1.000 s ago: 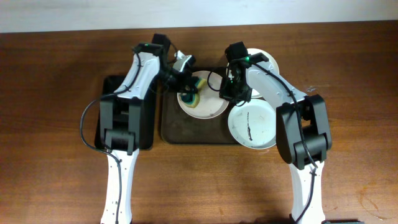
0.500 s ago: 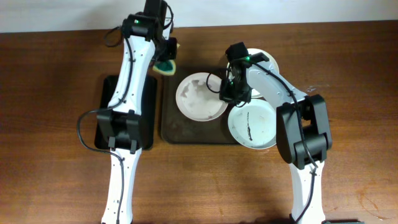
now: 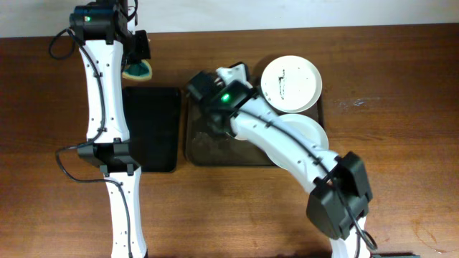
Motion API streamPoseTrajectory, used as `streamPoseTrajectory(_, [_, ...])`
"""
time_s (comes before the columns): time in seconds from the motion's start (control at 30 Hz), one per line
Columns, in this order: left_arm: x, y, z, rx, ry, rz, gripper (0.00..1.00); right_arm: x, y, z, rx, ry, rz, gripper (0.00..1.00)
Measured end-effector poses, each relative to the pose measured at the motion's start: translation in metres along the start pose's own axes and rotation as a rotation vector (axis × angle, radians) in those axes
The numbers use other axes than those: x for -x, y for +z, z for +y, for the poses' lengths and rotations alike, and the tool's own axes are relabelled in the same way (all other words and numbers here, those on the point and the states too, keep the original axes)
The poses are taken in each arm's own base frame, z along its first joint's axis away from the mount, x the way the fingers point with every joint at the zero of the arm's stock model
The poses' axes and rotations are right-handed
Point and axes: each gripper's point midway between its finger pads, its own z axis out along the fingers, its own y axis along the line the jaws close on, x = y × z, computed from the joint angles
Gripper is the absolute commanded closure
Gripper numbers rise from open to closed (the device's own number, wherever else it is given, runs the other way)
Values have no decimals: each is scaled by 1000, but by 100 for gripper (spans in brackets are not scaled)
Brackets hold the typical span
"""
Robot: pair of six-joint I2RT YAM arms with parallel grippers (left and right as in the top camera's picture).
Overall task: Clean dirty plates on tray and stack at the side
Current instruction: 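Raise the sponge away and lift the cleaned plate with the right gripper, then place the cleaned plate on the table right of the brown tray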
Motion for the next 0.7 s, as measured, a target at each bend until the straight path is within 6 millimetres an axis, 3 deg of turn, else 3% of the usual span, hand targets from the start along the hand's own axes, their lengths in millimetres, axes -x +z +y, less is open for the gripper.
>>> streamPoseTrajectory(0.1, [0, 0, 0, 0, 0, 0, 100, 6, -19, -18, -163, -7, -98, 96])
streamPoseTrajectory(0.27, [0, 0, 0, 0, 0, 0, 100, 4, -22, -32, -230, 40, -116, 96])
streamPoseTrajectory(0.33, [0, 0, -1, -1, 2, 1, 100, -4, -16, -23, -162, 61, -58, 96])
streamPoseTrajectory(0.37, [-1, 0, -3, -2, 6, 1, 100, -10, -6, -13, -46, 80, 23, 96])
streamPoseTrajectory(0.43, [-3, -1, -17, -13, 31, 3, 100, -12, 11, -21, 174, 152, 153, 96])
streamPoseTrajectory(0.57, [-10, -3, -58, -45, 102, 4, 100, -23, 49, -103, 508, 394, 348, 96])
streamPoseTrajectory(0.6, [-12, -3, -66, -51, 117, 4, 100, -30, 61, -120, 531, 450, 387, 96])
streamPoseTrajectory(0.67, [-14, -4, -74, -57, 131, 5, 100, -54, 100, -186, 495, 622, 441, 96])
streamPoseTrajectory(0.7, [-14, -4, -74, -57, 131, 4, 100, -66, 112, -210, 470, 681, 455, 96])
